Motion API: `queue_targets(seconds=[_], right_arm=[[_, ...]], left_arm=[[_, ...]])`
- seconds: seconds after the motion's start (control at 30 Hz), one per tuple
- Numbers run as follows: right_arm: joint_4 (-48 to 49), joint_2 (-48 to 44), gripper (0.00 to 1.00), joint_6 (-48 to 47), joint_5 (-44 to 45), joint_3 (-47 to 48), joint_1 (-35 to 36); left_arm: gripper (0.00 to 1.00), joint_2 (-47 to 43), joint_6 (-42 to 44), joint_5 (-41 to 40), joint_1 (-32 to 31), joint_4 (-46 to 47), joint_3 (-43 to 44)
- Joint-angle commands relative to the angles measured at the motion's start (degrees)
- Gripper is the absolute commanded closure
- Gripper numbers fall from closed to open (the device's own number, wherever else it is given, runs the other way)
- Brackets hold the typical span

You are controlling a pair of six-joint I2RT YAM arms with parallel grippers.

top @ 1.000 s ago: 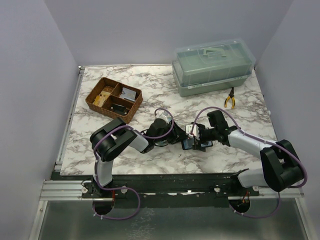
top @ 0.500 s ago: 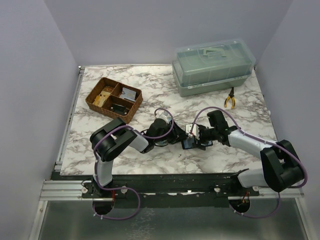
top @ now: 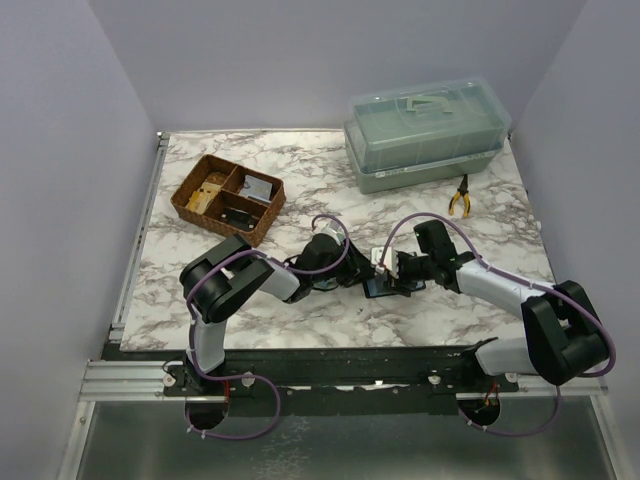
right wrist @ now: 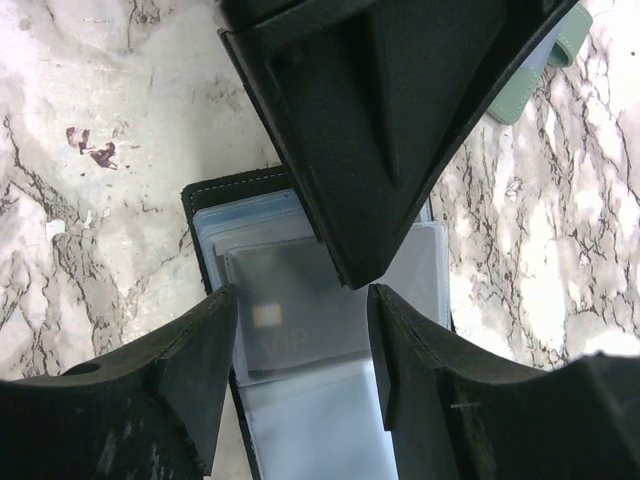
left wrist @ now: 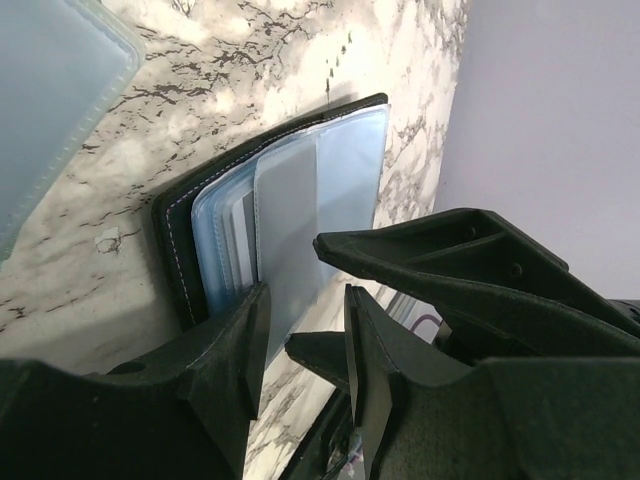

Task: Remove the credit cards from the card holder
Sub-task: Remove the credit card from the card holder.

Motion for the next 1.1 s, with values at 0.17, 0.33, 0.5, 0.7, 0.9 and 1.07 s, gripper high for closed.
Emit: queue_targets(seconds=[0.17,0.33,0.5,0.7,0.9,1.07], right_arm=[[3.4,-1.5,0.47,2.1,3.6,1.0,0.0],[3.4,-1.6,0.48,2.1,3.3,1.0,-0.1],[3.3,-2.3,0.52,2.3,2.6,1.1,-0.3],[0.7,-2.5,0.61,1.1,-0.5,1.5,-0.6],[-3.1,-0.3,0.59,-1.5,-3.1,2.3,-0.5],[-2.8,0.9,0.54,-1.4,-2.1,2.3,-0.5]], left_arm=[[0.53,-0.6,0.4,-3.5,-0.2,-7.8,0.7],[0.47,-2.8,1.0,-3.7,0.0,-7.8,1.0],[0.47,-3.5,0.2,-3.4,0.6,-7.9,0.9],[0.47,-3.5,-0.8,-3.2,0.7,-7.8,0.7],[0.47,-4.4,-1.0,-3.5,1.2,-7.8,0.6],[0.47,-4.6,-1.1,-3.7,1.4,-7.8,0.3]])
